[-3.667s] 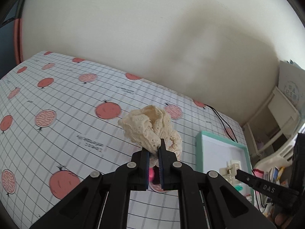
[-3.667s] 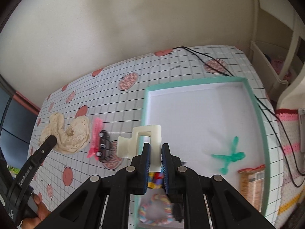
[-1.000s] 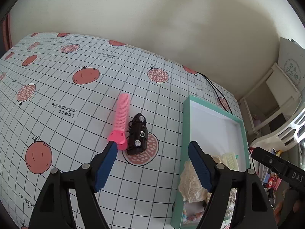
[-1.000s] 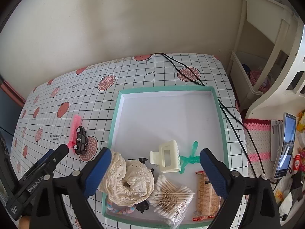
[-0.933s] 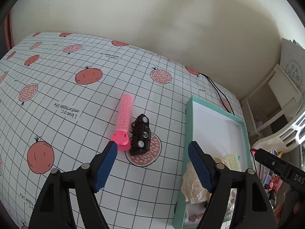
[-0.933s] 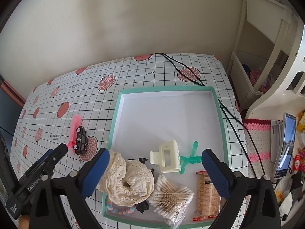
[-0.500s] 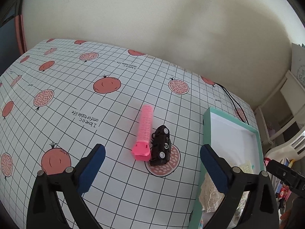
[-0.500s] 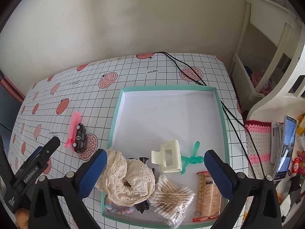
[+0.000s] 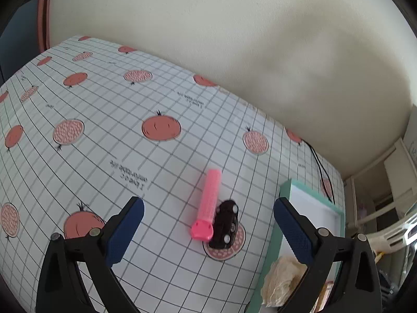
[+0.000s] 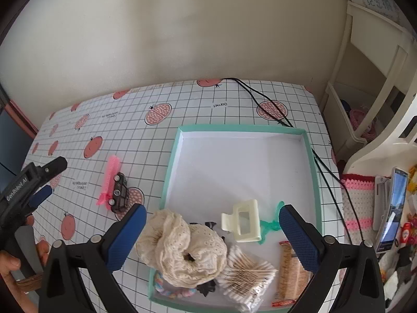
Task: Organize objects
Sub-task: 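Move the left gripper to the pink roller while the right gripper moves to the black car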
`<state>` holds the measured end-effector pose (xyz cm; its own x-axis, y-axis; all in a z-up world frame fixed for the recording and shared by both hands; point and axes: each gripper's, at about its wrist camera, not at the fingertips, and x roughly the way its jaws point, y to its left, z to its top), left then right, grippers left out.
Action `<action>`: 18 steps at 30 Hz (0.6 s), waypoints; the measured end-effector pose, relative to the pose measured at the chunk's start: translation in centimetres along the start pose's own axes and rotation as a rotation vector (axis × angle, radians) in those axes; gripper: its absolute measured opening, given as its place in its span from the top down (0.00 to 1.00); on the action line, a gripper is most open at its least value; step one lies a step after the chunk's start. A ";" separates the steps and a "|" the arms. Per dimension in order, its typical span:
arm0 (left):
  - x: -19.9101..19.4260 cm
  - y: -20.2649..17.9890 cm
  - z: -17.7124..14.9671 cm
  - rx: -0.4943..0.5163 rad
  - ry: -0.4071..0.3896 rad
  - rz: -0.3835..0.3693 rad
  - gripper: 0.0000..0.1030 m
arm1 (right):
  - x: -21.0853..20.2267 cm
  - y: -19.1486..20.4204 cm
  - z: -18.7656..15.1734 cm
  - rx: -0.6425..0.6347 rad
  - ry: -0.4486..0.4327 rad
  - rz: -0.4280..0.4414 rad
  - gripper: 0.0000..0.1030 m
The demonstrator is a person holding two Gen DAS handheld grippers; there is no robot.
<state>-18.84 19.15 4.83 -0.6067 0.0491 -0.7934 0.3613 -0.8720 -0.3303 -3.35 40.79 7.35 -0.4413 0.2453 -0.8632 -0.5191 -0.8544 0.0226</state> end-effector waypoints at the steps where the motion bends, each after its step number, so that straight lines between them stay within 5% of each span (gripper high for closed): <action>1: -0.1 -0.1 0.5 0.007 0.004 0.000 0.03 | 0.1 0.2 0.1 0.006 -0.004 0.008 0.00; 9: 2.1 0.1 2.1 -0.029 0.120 0.019 0.03 | 0.1 3.4 0.9 -0.044 -0.096 0.055 0.00; 18: 5.0 3.2 1.6 0.001 0.120 0.095 0.04 | 3.1 7.7 0.8 -0.044 -0.069 0.169 0.00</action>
<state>-21.89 15.87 0.60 -0.4809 0.0242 -0.8764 0.4122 -0.8760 -0.2504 -9.29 35.29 5.23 -0.5699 0.1261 -0.8120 -0.4010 -0.9052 0.1409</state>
